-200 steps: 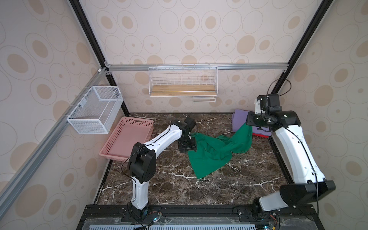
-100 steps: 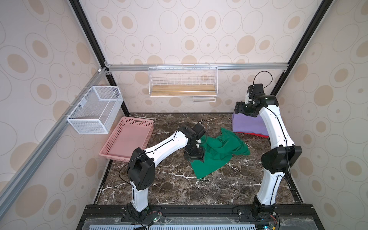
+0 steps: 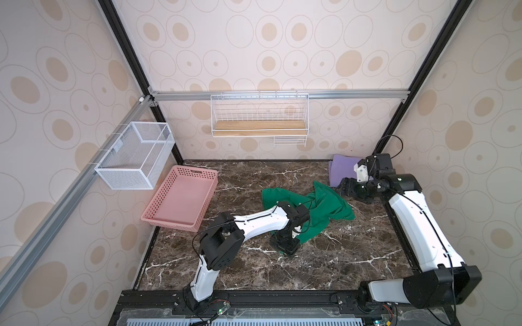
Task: Fold and stack t-shirts
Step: Flatten out the T-shirt at the center of the board.
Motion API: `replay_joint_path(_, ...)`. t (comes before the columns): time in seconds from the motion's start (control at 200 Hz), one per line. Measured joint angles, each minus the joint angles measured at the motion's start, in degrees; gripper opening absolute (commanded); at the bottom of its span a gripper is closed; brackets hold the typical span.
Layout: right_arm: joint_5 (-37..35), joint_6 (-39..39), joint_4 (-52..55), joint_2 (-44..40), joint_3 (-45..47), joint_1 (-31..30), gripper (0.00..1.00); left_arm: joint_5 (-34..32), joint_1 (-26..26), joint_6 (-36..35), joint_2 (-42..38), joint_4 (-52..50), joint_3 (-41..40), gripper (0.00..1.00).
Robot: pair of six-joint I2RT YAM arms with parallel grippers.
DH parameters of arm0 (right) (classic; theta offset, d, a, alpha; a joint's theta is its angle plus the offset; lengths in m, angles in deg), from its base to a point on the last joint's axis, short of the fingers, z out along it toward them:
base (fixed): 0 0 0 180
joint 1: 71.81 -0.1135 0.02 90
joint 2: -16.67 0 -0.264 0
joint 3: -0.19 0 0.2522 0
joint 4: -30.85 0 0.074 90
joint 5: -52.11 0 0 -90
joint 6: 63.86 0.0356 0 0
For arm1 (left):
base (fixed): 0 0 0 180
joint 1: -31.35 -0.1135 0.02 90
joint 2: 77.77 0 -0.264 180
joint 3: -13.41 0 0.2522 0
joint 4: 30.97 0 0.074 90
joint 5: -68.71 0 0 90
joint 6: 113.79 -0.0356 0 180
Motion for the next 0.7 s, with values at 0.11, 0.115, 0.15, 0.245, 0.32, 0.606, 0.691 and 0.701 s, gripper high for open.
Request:
replay_joint_path(0.11, 1.46, 0.46, 0.07, -1.31, 0.87, -0.92, 0.8, -3.74, -0.2, -2.99, 2.95, 0.33, 1.09, 0.65)
replay_joint_path(0.115, 1.51, 0.48, 0.09, -1.33, 0.9, -0.96, 0.8, -3.82, -0.2, -3.08, 3.04, 0.35, 1.18, 0.65)
replay_joint_path(0.15, 1.75, 0.57, 0.11, -1.42, 0.98, -1.25, 0.79, -4.85, -0.2, -4.13, 3.87, 0.52, 2.01, 0.65)
replay_joint_path(0.245, 2.38, 1.01, 0.07, -1.68, 1.88, -1.68, 0.79, -6.99, -0.2, -6.56, 5.25, 1.84, 3.72, 0.65)
replay_joint_path(0.32, 3.15, 1.53, 0.13, -1.7, 2.91, -1.81, 0.79, -8.31, 0.0, -8.09, 5.7, 2.54, 4.85, 0.65)
replay_joint_path(0.606, 3.41, 1.79, 1.01, -1.62, 3.65, -2.29, 0.79, -10.03, 1.27, -11.37, 5.7, 4.24, 5.38, 0.65)
replay_joint_path(0.691, 3.41, 1.79, 1.36, -1.62, 3.34, -2.32, 0.78, -9.84, 1.84, -11.54, 5.81, 5.03, 4.46, 0.65)
replay_joint_path(0.701, 3.41, 1.79, 1.38, -1.62, 3.3, -2.32, 0.78, -9.81, 1.95, -11.54, 5.86, 5.05, 4.35, 0.65)
